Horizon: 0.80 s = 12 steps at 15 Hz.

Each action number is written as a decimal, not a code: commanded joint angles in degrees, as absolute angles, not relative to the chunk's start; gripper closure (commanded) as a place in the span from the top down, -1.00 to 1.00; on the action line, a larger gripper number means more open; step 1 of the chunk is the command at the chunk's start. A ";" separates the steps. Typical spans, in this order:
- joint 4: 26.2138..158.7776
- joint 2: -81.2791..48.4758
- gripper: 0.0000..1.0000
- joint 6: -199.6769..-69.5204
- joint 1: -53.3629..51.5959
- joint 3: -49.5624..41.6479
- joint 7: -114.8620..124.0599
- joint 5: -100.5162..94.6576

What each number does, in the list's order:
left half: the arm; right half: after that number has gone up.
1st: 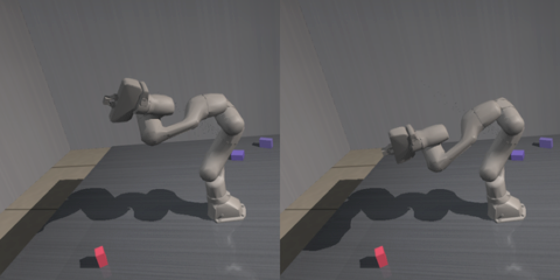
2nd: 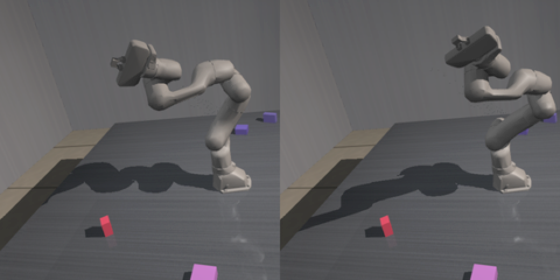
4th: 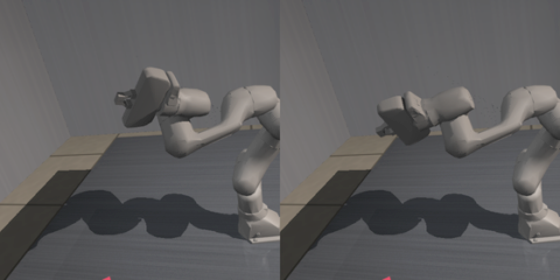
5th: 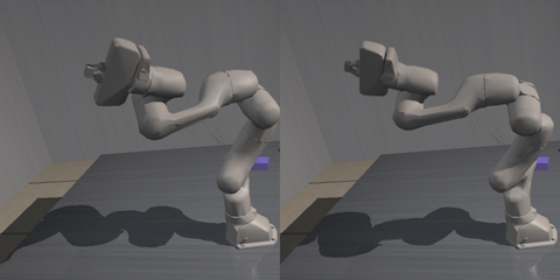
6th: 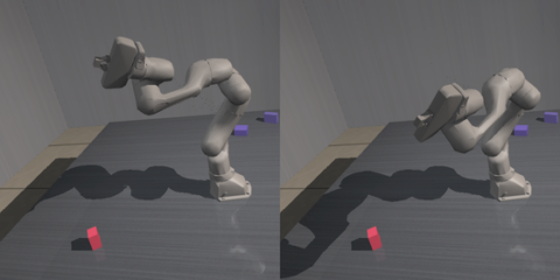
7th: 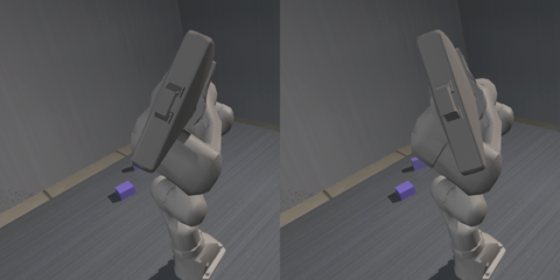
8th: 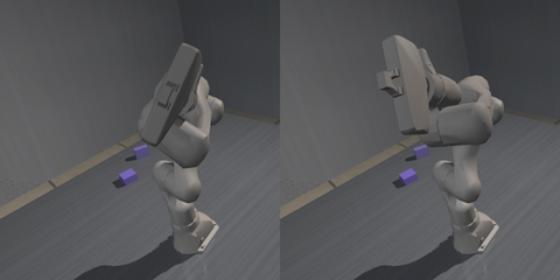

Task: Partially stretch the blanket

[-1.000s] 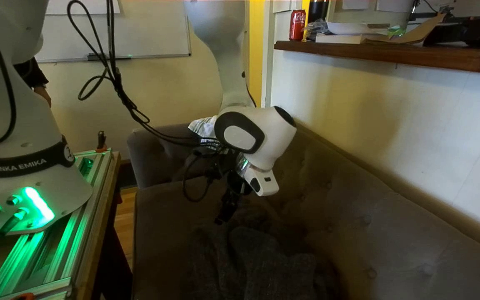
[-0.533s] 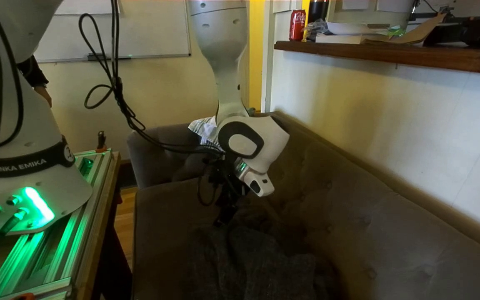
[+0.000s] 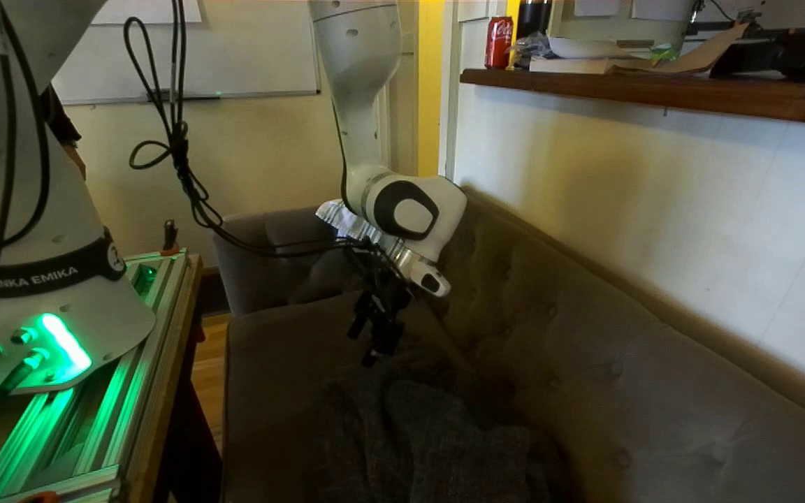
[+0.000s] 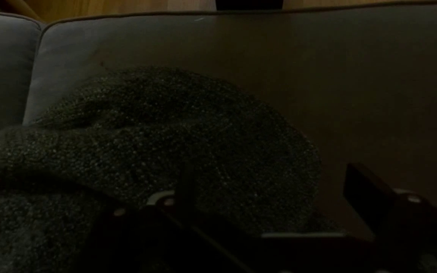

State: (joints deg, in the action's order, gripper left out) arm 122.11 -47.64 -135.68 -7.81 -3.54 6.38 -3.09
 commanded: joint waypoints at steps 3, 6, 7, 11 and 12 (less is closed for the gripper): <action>122.47 -47.77 1.00 -138.62 -6.56 -2.52 4.11 -4.93; 121.51 -48.61 1.00 -144.24 -4.78 -0.25 -1.23 -4.51; 121.09 -48.99 1.00 -144.51 -4.60 0.15 -1.94 -4.24; 121.41 -48.57 1.00 -143.82 -5.39 -0.30 -0.57 -3.93; 121.25 -48.67 1.00 -143.82 -5.35 -0.28 -0.69 -3.94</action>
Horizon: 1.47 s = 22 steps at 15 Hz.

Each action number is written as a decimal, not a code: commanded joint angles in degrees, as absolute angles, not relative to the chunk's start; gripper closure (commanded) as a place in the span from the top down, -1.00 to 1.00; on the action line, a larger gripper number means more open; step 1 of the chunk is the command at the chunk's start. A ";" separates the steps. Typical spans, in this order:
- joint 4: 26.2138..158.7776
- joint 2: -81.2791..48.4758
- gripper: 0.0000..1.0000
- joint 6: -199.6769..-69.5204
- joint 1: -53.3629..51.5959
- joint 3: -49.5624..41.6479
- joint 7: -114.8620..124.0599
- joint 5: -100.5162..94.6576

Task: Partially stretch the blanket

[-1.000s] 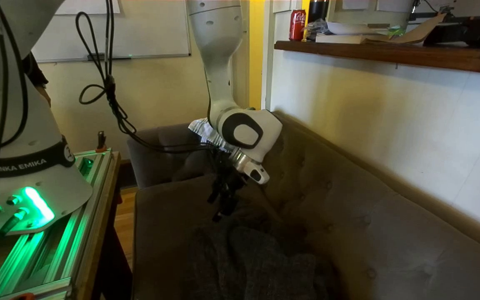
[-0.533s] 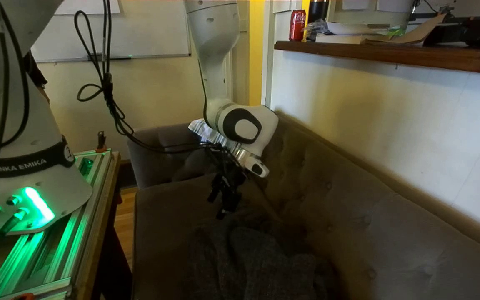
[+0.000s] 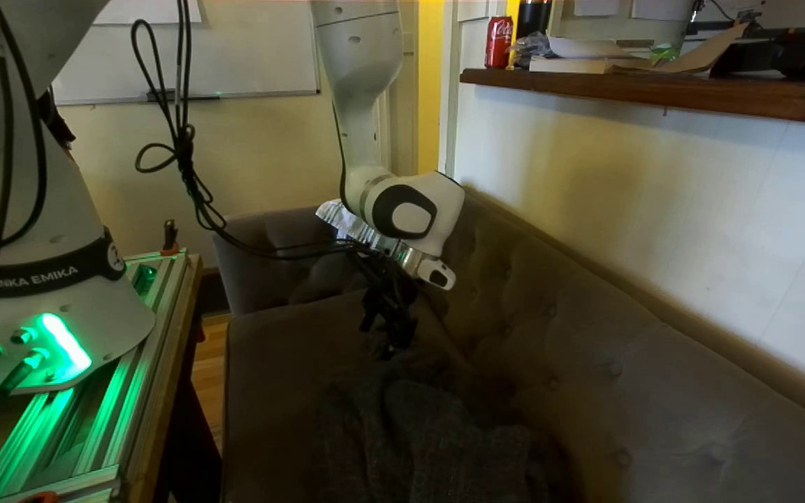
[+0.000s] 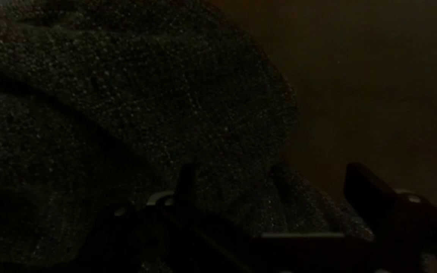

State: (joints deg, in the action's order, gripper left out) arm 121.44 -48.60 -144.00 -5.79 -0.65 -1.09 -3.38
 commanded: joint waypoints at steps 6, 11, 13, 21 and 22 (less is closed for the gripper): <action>120.05 -50.68 1.00 -150.15 -9.64 -3.75 3.67 -6.12; 117.65 -54.16 1.00 -150.81 -18.20 -11.67 12.18 -10.98; 116.01 -56.39 1.00 -150.51 -20.67 -13.91 15.59 -12.02; 109.69 -63.03 -0.12 -144.71 -23.46 -15.71 21.56 -11.55; 109.11 -63.44 -0.28 -144.15 -23.60 -15.85 22.03 -11.55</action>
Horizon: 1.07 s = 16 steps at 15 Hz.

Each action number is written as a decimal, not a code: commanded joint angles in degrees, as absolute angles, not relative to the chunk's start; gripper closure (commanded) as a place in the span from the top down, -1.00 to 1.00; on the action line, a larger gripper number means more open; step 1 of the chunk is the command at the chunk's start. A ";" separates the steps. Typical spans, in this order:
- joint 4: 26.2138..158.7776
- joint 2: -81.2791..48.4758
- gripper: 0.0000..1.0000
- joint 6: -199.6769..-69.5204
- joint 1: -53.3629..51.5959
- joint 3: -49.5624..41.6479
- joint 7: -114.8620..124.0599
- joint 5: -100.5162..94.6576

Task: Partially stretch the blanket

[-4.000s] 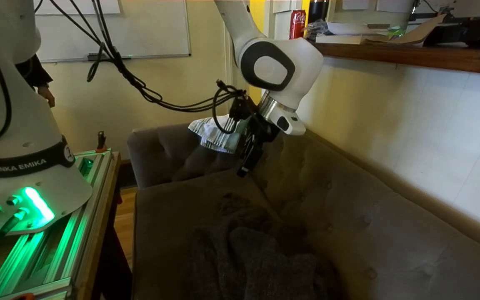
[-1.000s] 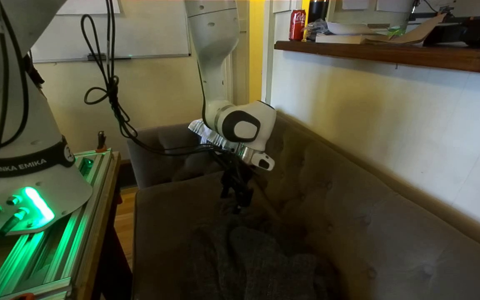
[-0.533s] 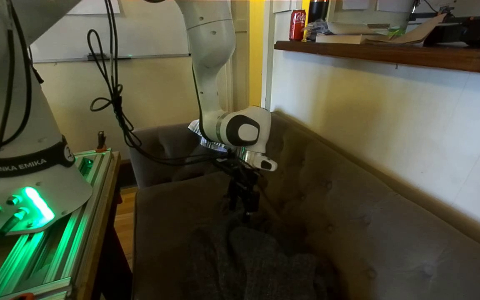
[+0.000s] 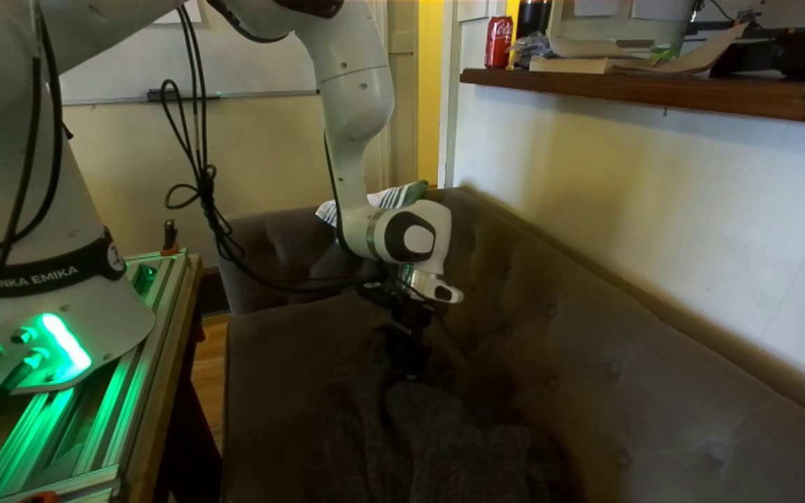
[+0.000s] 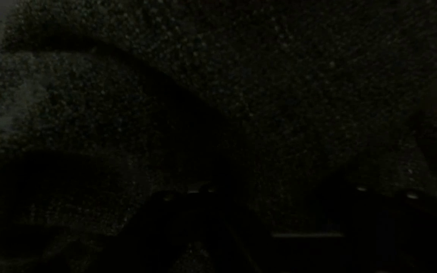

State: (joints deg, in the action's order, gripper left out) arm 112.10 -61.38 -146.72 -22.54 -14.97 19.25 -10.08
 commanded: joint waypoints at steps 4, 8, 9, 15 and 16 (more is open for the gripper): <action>107.53 -63.57 -0.80 -141.06 -23.18 -15.85 23.61 -11.19; 106.53 -62.40 -1.00 -135.76 -20.64 -13.65 21.77 -10.58; 106.55 -61.47 -0.96 -133.76 -18.85 -11.84 18.81 -10.39; 112.78 -51.57 -0.96 -131.75 -16.43 -1.98 5.89 -11.50; 114.30 -48.99 -0.96 -131.03 -16.94 -0.30 4.70 -11.59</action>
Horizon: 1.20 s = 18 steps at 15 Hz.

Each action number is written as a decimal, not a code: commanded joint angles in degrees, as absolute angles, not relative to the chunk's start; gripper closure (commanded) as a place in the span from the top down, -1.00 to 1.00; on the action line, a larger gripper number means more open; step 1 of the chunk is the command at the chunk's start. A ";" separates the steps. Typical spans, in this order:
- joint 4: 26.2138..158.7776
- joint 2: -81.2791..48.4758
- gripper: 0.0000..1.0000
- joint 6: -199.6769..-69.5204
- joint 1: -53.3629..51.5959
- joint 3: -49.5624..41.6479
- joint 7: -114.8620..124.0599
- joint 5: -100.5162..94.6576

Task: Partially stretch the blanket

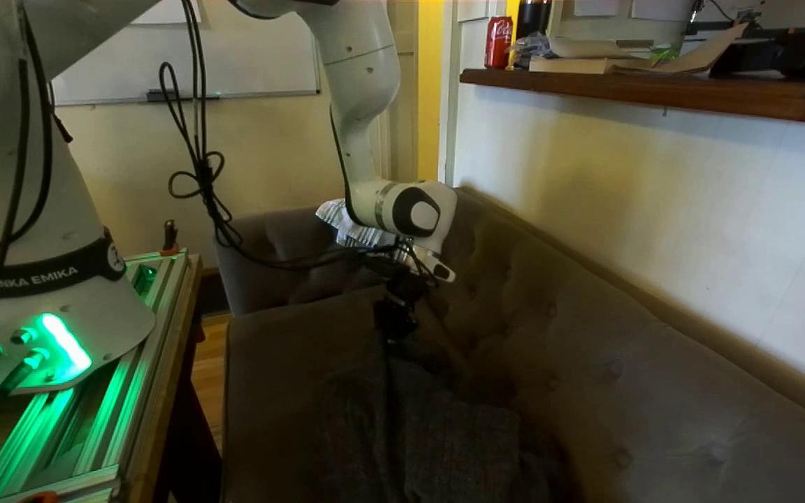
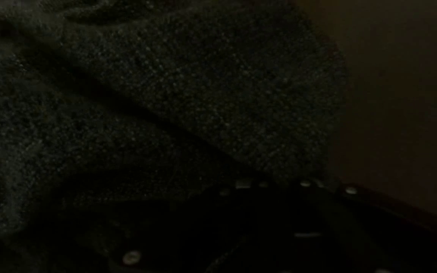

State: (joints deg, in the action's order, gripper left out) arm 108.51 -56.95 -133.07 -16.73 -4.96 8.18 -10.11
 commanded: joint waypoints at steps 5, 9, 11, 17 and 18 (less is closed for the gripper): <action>114.04 -42.12 -0.96 -123.95 -18.60 10.01 -1.26 -9.88; 108.44 -42.31 -0.96 -118.83 -22.16 17.74 -4.81 -8.95; 105.10 -43.85 -0.96 -117.52 -23.95 20.55 -7.63 -8.85; 97.05 -48.40 -0.09 -111.00 -27.30 19.94 -13.63 -11.12; 96.90 -48.66 0.03 -112.51 -27.55 18.16 -12.01 -12.36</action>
State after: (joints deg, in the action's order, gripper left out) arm 100.83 -45.95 -113.51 -26.52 21.67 -13.10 -10.21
